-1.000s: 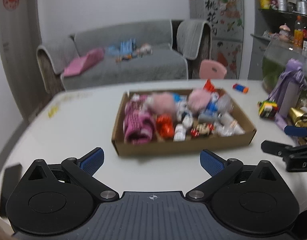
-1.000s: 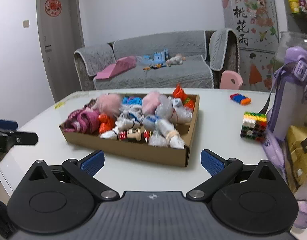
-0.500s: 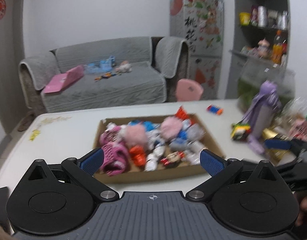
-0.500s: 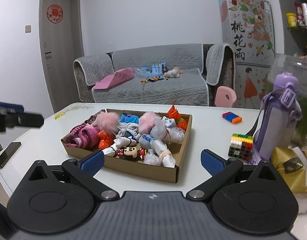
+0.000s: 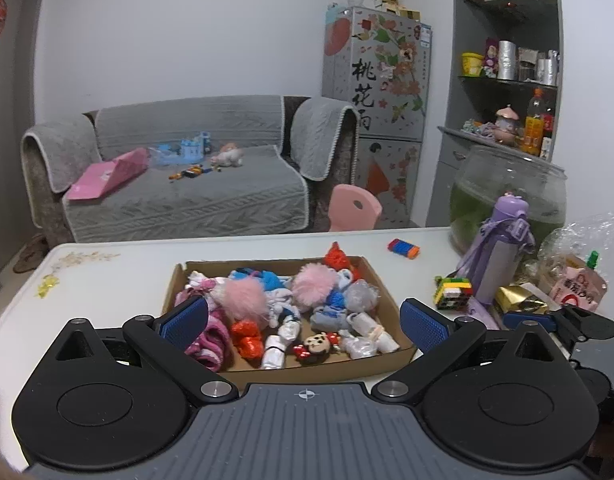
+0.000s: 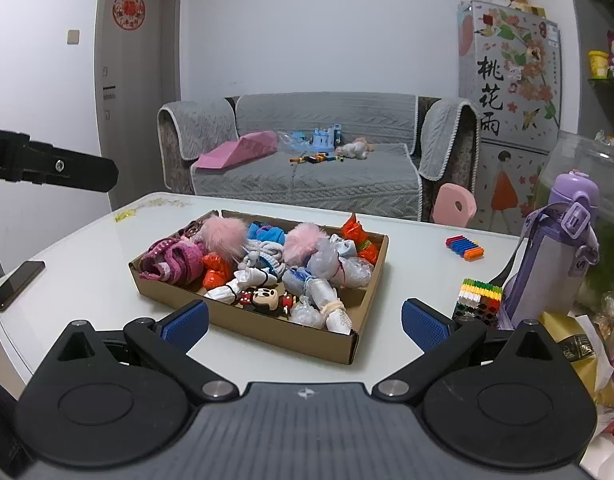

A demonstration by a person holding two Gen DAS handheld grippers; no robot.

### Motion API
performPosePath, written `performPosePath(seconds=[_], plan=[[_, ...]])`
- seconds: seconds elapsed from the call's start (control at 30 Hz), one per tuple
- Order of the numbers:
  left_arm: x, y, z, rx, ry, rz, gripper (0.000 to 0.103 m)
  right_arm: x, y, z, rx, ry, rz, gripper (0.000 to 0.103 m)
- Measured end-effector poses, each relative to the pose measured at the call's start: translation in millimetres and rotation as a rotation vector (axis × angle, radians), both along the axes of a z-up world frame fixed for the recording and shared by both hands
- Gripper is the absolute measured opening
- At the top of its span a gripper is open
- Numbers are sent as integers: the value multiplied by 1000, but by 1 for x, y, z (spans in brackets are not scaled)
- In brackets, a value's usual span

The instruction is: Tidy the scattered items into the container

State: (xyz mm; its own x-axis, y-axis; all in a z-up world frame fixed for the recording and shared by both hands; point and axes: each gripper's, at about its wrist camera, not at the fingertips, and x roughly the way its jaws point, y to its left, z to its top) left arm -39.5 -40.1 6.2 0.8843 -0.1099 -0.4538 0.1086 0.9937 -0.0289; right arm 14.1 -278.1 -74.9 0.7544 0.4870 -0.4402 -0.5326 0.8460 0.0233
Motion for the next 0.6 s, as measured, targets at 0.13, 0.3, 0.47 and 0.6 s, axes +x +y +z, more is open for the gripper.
performPosePath(seconds=[0.13, 0.3, 0.47, 0.6], plan=[[-1, 2, 4, 19, -10, 13, 103, 0, 1, 2, 2, -4, 3, 103], [-2, 2, 7, 29, -15, 17, 103, 0, 1, 2, 1, -4, 4, 103], [-3, -2, 7, 39, -23, 11, 103, 0, 2, 2, 0, -2, 3, 103], [-6, -3, 8, 44, -36, 15, 103, 0, 2, 1, -1, 0, 3, 103]])
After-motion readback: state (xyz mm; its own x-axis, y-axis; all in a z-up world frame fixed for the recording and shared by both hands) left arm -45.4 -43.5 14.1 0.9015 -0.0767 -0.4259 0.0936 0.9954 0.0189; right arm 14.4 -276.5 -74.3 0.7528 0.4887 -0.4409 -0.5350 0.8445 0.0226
